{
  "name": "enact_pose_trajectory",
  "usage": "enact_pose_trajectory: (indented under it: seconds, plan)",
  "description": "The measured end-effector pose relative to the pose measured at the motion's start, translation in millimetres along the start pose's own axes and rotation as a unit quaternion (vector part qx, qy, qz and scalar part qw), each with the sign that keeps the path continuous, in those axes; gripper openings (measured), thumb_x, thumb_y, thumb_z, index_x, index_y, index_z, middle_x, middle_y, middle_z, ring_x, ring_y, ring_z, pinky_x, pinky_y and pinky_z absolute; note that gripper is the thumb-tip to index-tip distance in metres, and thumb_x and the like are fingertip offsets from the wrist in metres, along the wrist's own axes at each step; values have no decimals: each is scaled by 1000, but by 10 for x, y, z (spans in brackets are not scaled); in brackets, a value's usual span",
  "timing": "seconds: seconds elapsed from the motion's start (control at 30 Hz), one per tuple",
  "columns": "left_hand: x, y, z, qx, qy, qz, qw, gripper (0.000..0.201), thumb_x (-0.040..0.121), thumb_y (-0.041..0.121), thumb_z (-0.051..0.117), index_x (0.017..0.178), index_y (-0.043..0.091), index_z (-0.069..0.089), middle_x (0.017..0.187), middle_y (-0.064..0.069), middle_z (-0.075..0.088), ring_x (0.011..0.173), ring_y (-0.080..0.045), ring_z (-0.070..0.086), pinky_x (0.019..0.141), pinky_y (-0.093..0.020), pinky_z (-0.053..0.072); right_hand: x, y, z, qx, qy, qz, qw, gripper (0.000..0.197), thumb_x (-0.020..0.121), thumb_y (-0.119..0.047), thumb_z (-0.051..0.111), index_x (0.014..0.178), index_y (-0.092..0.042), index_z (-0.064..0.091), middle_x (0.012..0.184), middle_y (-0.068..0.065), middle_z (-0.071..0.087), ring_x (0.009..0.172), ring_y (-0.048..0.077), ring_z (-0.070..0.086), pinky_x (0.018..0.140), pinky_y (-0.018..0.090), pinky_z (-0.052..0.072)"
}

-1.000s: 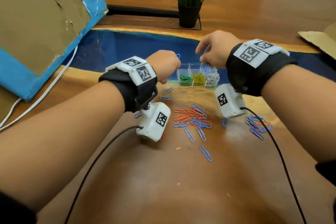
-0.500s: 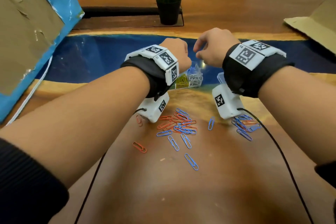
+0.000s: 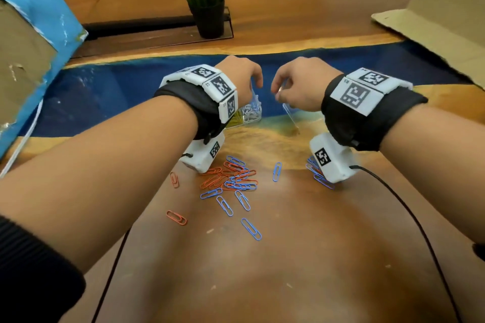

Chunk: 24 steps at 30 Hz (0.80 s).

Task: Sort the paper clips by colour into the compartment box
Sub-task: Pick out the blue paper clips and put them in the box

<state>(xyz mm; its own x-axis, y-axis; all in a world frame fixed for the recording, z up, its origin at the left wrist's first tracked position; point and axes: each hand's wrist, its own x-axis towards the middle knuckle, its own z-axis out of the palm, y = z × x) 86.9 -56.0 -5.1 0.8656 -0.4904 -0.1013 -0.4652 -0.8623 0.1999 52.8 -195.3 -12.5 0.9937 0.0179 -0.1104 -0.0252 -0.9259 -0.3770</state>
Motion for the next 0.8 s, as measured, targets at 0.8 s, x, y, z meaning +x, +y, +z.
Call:
enact_pose_trajectory:
  seconds: [0.8]
  plan:
    - [-1025,-1113,7,6,-85,-119,989,10,78,32,69,80,23,67,75,9,66,81,-16,60,75,-27,46,335,-490,106,-41,30,-9,999,18,87,-26,65,98,-14,72,99,5,69,81,23,60,67,28,44]
